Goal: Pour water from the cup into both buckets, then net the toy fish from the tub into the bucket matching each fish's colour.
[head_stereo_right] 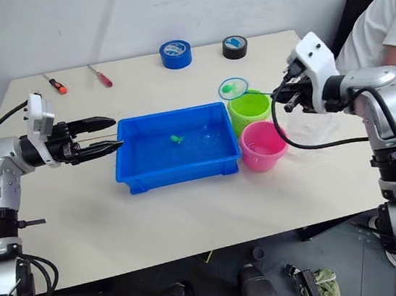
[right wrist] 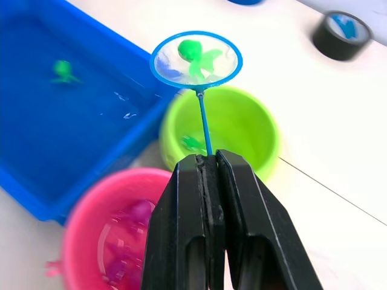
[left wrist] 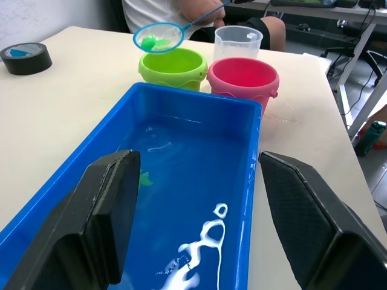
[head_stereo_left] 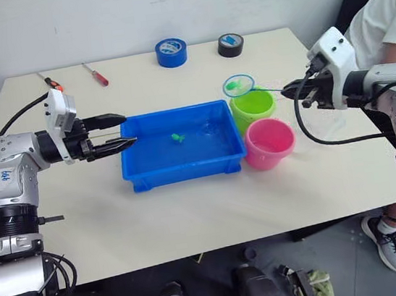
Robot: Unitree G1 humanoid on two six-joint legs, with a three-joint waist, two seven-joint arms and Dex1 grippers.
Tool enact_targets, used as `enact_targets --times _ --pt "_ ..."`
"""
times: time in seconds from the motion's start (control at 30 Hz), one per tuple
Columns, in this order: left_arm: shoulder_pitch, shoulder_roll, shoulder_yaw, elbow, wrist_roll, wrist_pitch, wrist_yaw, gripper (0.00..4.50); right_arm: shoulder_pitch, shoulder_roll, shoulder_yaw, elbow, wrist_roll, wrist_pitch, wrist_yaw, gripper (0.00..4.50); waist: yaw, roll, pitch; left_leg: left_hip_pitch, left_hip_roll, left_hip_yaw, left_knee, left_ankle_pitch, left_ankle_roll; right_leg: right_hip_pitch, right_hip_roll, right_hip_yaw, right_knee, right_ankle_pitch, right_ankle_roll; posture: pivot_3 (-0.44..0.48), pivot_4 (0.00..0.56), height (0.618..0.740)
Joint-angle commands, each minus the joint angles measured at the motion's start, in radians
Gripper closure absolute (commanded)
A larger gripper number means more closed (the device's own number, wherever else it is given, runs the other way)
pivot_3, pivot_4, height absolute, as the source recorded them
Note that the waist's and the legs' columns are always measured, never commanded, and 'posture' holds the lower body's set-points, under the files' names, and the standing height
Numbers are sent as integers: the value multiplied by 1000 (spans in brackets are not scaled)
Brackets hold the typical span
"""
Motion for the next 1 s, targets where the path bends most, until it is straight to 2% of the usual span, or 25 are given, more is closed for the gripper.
enact_targets --times 0.03,0.4,0.63,0.77,1.0 --pt "-33 -2 6 12 11 -27 -14 1045 -1 -52 32 27 -100 -137 -22 4500 1 0 0 0 0 0 0 0 0 0 0 0 0 0 0 0 150 734" --pt "-43 -12 10 30 24 -36 -22 1045 145 -161 139 -88 -377 -499 -79 4500 5 0 0 0 0 1 0 0 0 0 0 1 0 0 0 0 150 734" --pt "-51 -17 9 42 31 -40 -27 1045 254 -217 137 -184 -589 -717 -213 4500 3 0 0 0 0 0 1 0 0 0 0 1 0 0 0 0 150 734" --pt "-55 -23 8 51 35 -45 -28 1045 341 -238 99 -243 -688 -766 -294 4500 7 0 0 0 -1 0 0 0 -1 0 0 1 0 0 0 0 150 734" --pt "-65 -37 3 71 42 -56 -31 1045 412 -229 89 -275 -836 -789 -391 4500 5 0 0 1 -1 1 1 1 0 0 0 1 1 0 0 0 150 734"
